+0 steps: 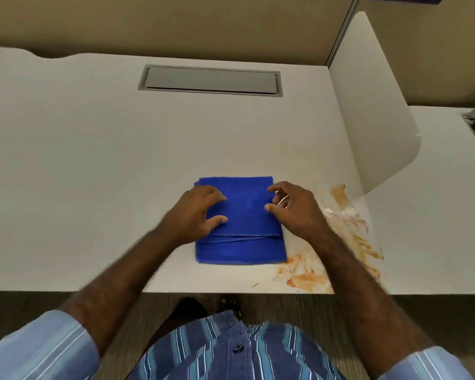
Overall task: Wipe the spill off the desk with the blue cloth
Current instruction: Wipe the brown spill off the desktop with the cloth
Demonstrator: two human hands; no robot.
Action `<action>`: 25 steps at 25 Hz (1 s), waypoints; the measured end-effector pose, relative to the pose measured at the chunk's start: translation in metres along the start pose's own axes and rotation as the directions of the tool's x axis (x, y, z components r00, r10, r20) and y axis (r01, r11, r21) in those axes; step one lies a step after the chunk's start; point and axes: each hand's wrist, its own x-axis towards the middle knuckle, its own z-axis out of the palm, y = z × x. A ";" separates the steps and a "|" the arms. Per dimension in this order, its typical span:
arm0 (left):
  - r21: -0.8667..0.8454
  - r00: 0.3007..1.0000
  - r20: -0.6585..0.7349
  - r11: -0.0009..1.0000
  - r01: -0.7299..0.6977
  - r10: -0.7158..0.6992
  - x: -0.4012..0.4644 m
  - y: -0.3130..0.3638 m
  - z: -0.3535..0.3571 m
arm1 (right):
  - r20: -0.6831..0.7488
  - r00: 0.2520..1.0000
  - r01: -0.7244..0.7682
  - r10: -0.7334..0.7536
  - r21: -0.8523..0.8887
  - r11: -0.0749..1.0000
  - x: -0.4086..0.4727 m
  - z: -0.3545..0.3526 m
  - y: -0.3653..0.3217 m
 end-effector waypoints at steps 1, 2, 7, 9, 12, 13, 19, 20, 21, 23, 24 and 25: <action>0.040 0.999 0.004 0.998 -0.054 0.054 -0.010 0.001 0.007 | 0.022 1.000 -0.016 0.017 -0.017 1.000 -0.008 0.002 0.001; 0.080 0.996 0.013 0.992 -0.094 0.093 -0.019 0.003 0.012 | 0.044 0.998 -0.048 0.050 -0.041 0.998 -0.015 0.004 0.002; 0.181 0.994 0.042 0.978 -0.107 0.101 -0.030 0.007 0.019 | 0.233 0.971 -0.010 0.044 -0.144 0.989 -0.035 0.006 0.005; 0.197 0.991 0.053 0.972 -0.132 0.123 -0.029 0.007 0.018 | 0.294 0.956 0.040 0.018 -0.188 0.981 -0.037 0.006 0.006; 0.237 0.978 0.045 0.949 -0.209 0.204 -0.028 0.010 0.019 | 0.268 0.963 0.054 0.001 -0.199 0.978 -0.038 0.005 0.009; 0.259 0.972 0.030 0.937 -0.234 0.234 -0.028 0.010 0.021 | 0.252 0.967 0.071 -0.018 -0.205 0.976 -0.037 0.005 0.011; 0.276 0.967 -0.044 0.933 -0.230 0.252 -0.028 0.016 0.021 | 0.119 0.983 0.165 -0.143 -0.210 0.964 -0.038 -0.001 0.011; 0.269 0.968 -0.047 0.936 -0.227 0.248 -0.028 0.017 0.020 | 0.090 0.981 0.189 -0.174 -0.201 0.961 -0.038 -0.003 0.010; 0.266 0.970 -0.049 0.939 -0.219 0.240 -0.028 0.019 0.018 | 0.066 0.977 0.213 -0.204 -0.195 0.957 -0.038 -0.006 0.008; 0.244 0.977 -0.069 0.953 -0.180 0.202 -0.027 0.022 0.015 | 0.030 0.967 0.254 -0.253 -0.187 0.949 -0.037 -0.011 0.003; 0.214 0.981 -0.093 0.966 -0.145 0.168 -0.025 0.023 0.012 | 0.012 0.963 0.268 -0.270 -0.187 0.945 -0.036 -0.014 0.001; 0.175 0.984 -0.123 0.979 -0.105 0.128 -0.024 0.023 0.008 | -0.005 0.959 0.277 -0.283 -0.190 0.942 -0.036 -0.018 -0.002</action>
